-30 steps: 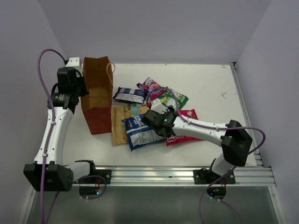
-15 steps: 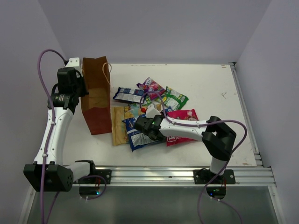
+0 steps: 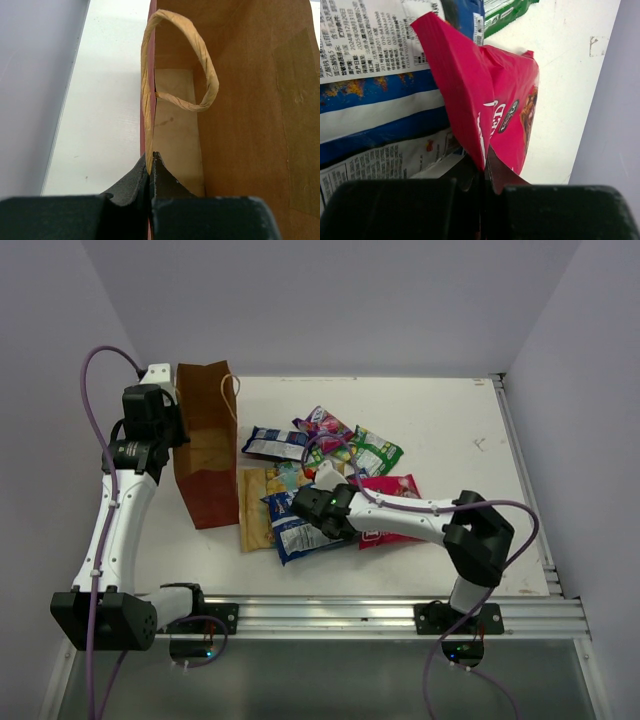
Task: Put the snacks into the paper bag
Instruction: Pick up the snack from the center of the board, then place the snack in the paper bag.
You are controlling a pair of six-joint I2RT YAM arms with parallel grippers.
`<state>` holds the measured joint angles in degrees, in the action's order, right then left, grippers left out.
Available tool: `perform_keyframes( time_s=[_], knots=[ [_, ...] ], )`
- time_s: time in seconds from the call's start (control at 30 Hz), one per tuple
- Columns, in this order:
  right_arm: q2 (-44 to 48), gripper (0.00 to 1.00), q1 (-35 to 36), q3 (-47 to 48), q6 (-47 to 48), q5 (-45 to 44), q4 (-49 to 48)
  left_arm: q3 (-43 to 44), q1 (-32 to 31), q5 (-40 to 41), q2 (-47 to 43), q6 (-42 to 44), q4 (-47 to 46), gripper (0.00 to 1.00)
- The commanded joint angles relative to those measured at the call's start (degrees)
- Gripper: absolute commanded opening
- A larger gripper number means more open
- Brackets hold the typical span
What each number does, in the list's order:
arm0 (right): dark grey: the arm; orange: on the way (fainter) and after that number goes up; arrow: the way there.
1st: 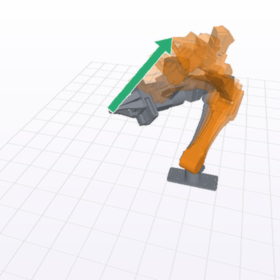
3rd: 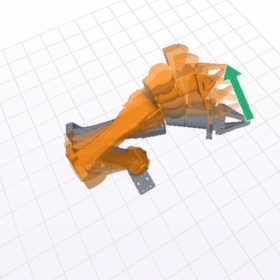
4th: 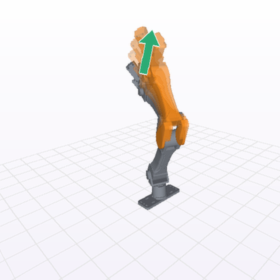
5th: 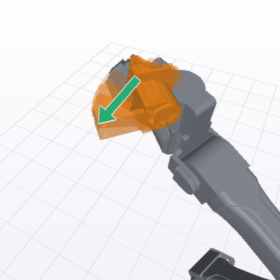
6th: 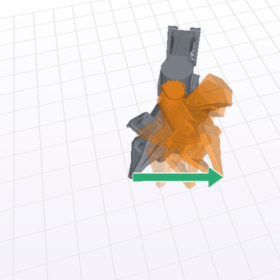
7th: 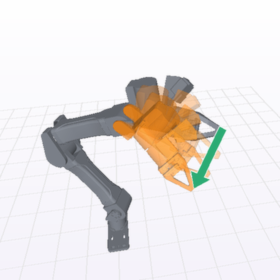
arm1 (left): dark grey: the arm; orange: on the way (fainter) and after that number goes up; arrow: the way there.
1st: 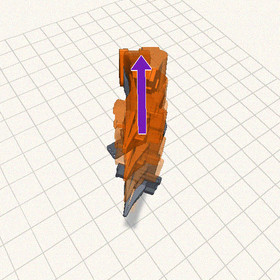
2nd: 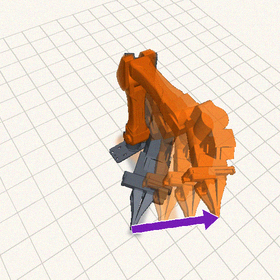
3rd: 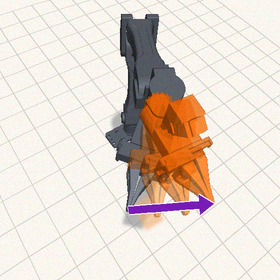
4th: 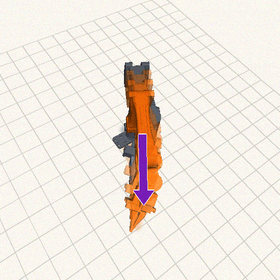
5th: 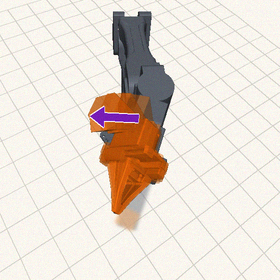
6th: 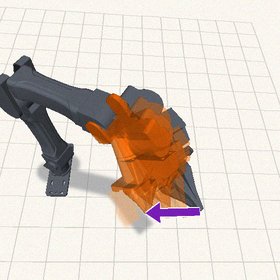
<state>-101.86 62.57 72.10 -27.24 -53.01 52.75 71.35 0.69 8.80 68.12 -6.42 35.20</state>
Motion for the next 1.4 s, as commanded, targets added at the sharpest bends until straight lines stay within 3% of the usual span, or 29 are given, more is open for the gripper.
perform_keyframes(
  time_s=[0.0,0.4,0.6,0.97,1.17,1.37],
  knots=[
    [8.0,0.0,-0.1,1.8,1.4,-1.5,-0.4,-0.3,-0.2,0.2,-1.0,0.3,-3.0,0.0],
    [20.9,0.0,-2.0,8.8,8.8,-1.7,0.4,-0.6,-0.2,-1.6,-1.5,0.4,-3.6,0.0],
    [24.3,0.0,-2.0,14.7,13.6,4.2,-3.3,-0.7,-0.2,-2.2,-1.6,0.4,-3.7,0.0],
    [21.1,0.0,-2.0,32.6,17.6,23.8,-8.2,-1.1,-0.2,-4.1,-2.0,0.1,-4.4,0.0],
    [18.3,0.0,-2.0,40.6,15.5,34.0,-15.7,-1.5,-0.2,-4.9,-2.0,-0.2,-4.9,0.0],
    [14.3,0.0,-1.9,47.0,13.4,38.9,-21.9,-1.7,1.0,-7.1,-2.3,-0.6,-5.3,0.0]
  ],
)
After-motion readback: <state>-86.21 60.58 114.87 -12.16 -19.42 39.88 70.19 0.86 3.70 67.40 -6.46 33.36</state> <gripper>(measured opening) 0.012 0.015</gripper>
